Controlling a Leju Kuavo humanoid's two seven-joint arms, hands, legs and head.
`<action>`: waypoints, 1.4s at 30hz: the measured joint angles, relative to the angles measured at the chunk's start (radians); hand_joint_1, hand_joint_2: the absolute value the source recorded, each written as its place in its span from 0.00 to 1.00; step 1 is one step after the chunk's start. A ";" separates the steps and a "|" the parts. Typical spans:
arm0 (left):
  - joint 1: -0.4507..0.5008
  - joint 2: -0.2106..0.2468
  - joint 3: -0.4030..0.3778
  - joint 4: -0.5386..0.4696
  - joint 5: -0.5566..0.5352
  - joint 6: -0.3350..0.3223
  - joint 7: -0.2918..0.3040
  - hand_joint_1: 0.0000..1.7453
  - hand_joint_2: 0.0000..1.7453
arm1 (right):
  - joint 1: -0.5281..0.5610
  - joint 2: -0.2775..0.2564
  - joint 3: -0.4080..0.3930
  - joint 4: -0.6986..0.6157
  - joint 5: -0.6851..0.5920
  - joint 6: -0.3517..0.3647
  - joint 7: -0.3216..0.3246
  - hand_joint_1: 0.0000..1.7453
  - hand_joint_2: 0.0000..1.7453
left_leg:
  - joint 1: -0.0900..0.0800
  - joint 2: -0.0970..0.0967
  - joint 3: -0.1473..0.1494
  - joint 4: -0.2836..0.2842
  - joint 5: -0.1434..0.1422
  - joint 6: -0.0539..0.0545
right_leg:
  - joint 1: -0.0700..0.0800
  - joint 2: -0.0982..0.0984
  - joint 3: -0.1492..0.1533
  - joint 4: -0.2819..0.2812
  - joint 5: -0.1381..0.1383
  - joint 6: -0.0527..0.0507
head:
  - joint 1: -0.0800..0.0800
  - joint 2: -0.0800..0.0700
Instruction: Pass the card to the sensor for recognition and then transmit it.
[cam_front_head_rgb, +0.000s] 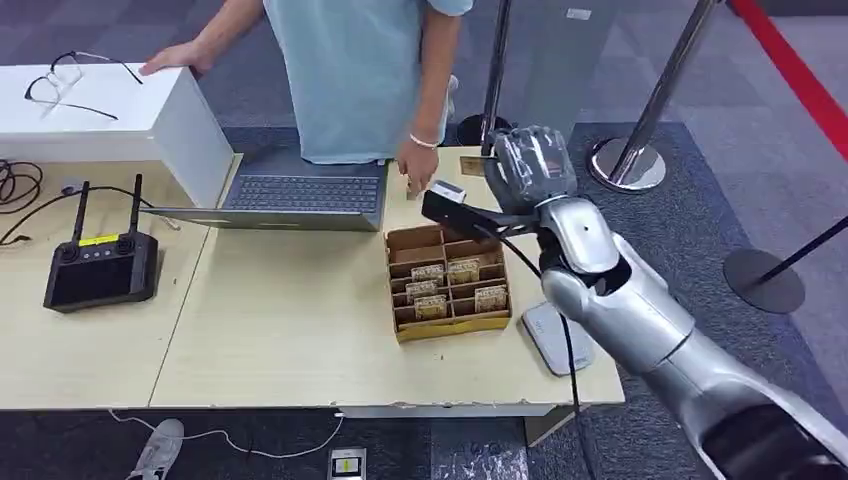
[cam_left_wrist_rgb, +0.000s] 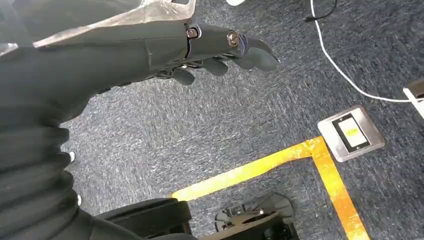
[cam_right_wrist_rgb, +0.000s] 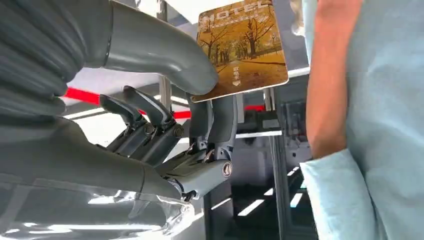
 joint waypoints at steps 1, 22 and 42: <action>-0.001 0.000 0.000 0.000 0.000 0.000 0.000 0.00 1.00 | -0.007 0.000 0.001 0.006 0.000 0.002 0.000 1.00 1.00 | 0.000 0.000 0.000 0.000 0.000 0.000 | 0.000 0.000 0.000 0.000 0.000 0.000 | 0.000 0.000; -0.003 -0.002 0.000 0.000 0.006 0.003 0.003 0.00 1.00 | -0.024 0.025 0.051 0.105 0.019 0.002 -0.005 1.00 1.00 | 0.000 0.000 0.000 0.000 0.000 0.000 | 0.000 0.000 0.000 0.000 0.000 0.000 | 0.000 0.000; -0.001 -0.003 0.000 0.000 0.006 0.003 0.003 0.00 1.00 | -0.023 0.047 0.074 0.153 0.027 -0.010 -0.016 1.00 1.00 | 0.000 0.000 -0.001 0.000 0.000 0.000 | 0.000 0.000 -0.001 0.000 0.000 0.000 | 0.000 0.000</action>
